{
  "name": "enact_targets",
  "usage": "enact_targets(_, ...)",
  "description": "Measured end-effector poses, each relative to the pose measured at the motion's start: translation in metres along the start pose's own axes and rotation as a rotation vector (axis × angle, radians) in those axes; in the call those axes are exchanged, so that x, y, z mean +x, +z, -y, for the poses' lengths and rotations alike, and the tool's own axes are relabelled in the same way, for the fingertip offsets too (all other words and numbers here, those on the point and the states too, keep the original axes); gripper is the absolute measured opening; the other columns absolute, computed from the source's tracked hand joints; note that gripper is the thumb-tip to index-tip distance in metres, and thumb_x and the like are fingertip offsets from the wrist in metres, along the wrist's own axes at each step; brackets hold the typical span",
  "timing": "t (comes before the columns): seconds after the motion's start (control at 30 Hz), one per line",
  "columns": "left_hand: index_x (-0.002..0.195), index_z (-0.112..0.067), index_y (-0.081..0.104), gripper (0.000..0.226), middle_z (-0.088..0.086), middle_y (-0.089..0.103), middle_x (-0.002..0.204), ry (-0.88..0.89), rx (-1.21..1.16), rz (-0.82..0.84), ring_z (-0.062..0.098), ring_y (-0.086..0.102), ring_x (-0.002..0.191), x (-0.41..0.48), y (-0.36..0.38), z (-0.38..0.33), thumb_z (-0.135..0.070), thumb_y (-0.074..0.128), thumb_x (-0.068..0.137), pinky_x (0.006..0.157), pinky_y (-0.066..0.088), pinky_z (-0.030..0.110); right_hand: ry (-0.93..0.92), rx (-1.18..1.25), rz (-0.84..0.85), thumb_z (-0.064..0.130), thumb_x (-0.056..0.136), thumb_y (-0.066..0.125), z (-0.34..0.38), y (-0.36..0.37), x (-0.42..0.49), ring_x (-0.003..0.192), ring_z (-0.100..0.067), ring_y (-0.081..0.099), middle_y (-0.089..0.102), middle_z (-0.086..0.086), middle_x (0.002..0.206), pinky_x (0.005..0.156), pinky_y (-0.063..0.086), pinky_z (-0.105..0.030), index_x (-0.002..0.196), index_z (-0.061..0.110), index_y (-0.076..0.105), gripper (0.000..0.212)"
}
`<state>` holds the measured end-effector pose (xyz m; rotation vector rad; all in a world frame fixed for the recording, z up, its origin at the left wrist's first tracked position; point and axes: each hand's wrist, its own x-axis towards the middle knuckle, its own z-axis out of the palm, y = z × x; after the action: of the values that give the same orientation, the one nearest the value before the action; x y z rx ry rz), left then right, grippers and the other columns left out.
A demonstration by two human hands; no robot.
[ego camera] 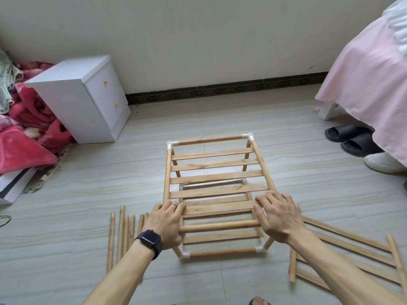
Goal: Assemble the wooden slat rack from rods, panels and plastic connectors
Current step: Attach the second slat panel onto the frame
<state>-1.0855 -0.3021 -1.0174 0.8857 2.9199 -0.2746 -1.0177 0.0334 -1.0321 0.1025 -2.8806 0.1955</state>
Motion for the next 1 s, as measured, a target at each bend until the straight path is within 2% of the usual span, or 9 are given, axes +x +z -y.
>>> enact_targets(0.17, 0.135, -0.031, 0.048, 0.097, -0.008, 0.060, 0.120, 0.119, -0.072, 0.065, 0.014, 0.054, 0.100, -0.023, -0.021, 0.008, -0.097, 0.014, 0.073, 0.084, 0.043, 0.030, 0.024, 0.062, 0.009, 0.049, 0.095, 0.035, 0.002, -0.008, -0.023, 0.096, -0.012, 0.062, 0.069, 0.017, 0.092, 0.092, 0.036, -0.036, 0.092, 0.031, 0.070, 0.039)
enact_targets(0.3, 0.112, -0.028, 0.069, 0.054, -0.006, 0.065, 0.111, 0.104, -0.228, -0.288, 0.015, 0.062, 0.095, -0.023, -0.033, 0.016, -0.068, 0.038, 0.092, 0.074, 0.049, 0.028, 0.026, 0.210, -0.128, 0.049, 0.091, 0.045, 0.006, -0.018, -0.016, 0.093, -0.015, 0.062, 0.070, 0.013, 0.094, 0.080, 0.039, -0.034, 0.091, 0.028, 0.073, 0.034)
enact_targets(0.4, 0.131, -0.024, 0.058, 0.047, 0.002, 0.058, 0.131, -0.097, -0.274, -0.301, 0.021, 0.056, 0.114, 0.013, -0.044, 0.021, -0.050, 0.054, 0.092, 0.088, 0.050, 0.034, 0.081, 0.218, -0.187, 0.046, 0.089, 0.054, 0.010, -0.024, 0.022, 0.104, -0.022, 0.059, 0.067, 0.002, 0.113, 0.080, 0.046, -0.037, 0.112, 0.022, 0.069, 0.037)
enact_targets(0.53, 0.149, -0.026, 0.032, 0.072, 0.004, 0.037, 0.154, -0.274, -0.252, -0.229, 0.024, 0.034, 0.139, 0.082, -0.052, 0.039, -0.046, 0.060, 0.086, 0.110, 0.035, 0.038, 0.192, 0.150, 0.127, 0.047, 0.083, 0.068, 0.002, -0.021, 0.099, 0.142, -0.027, 0.029, 0.028, -0.003, 0.160, 0.110, 0.035, -0.045, 0.151, 0.025, 0.035, 0.078)
enact_targets(0.73, 0.156, -0.029, -0.009, 0.110, 0.002, 0.000, 0.166, -0.331, -0.113, 0.071, 0.027, -0.003, 0.153, 0.161, -0.034, 0.079, -0.031, 0.068, 0.077, 0.121, 0.006, 0.052, 0.272, -0.012, 0.492, 0.032, 0.069, 0.077, -0.037, -0.002, 0.195, 0.156, -0.025, -0.010, -0.018, 0.000, 0.168, 0.123, 0.006, -0.051, 0.160, 0.037, -0.008, 0.124)
enact_targets(0.8, 0.155, -0.023, 0.006, 0.095, 0.005, 0.015, 0.163, -0.307, -0.093, 0.101, 0.025, 0.008, 0.152, 0.171, -0.023, 0.086, -0.023, 0.063, 0.079, 0.120, 0.014, 0.049, 0.246, -0.055, 0.526, 0.037, 0.070, 0.079, -0.048, 0.008, 0.202, 0.156, -0.025, 0.002, -0.002, -0.001, 0.169, 0.122, 0.013, -0.051, 0.160, 0.035, 0.001, 0.119)
enact_targets(0.87, 0.140, -0.022, 0.031, 0.070, 0.004, 0.042, 0.142, -0.295, -0.148, 0.014, 0.025, 0.034, 0.135, 0.175, -0.013, 0.090, -0.016, 0.057, 0.075, 0.104, 0.038, 0.040, 0.210, -0.019, 0.437, 0.033, 0.071, 0.075, -0.054, 0.016, 0.201, 0.146, -0.026, 0.027, 0.027, -0.003, 0.158, 0.114, 0.030, -0.044, 0.154, 0.029, 0.023, 0.098)
enact_targets(0.93, 0.128, -0.022, 0.040, 0.062, 0.001, 0.049, 0.125, -0.274, -0.202, -0.059, 0.024, 0.043, 0.119, 0.176, -0.009, 0.091, -0.015, 0.056, 0.069, 0.086, 0.046, 0.036, 0.165, 0.044, 0.368, 0.028, 0.070, 0.071, -0.057, 0.020, 0.200, 0.135, -0.025, 0.038, 0.040, -0.001, 0.144, 0.105, 0.038, -0.038, 0.146, 0.023, 0.035, 0.084)
enact_targets(1.0, 0.126, -0.022, 0.043, 0.061, 0.000, 0.050, 0.121, -0.269, -0.231, -0.082, 0.024, 0.044, 0.116, 0.175, -0.007, 0.093, -0.015, 0.057, 0.067, 0.082, 0.048, 0.037, 0.144, 0.079, 0.361, 0.025, 0.070, 0.070, -0.058, 0.020, 0.201, 0.132, -0.024, 0.040, 0.042, 0.000, 0.139, 0.101, 0.039, -0.034, 0.144, 0.021, 0.038, 0.081)
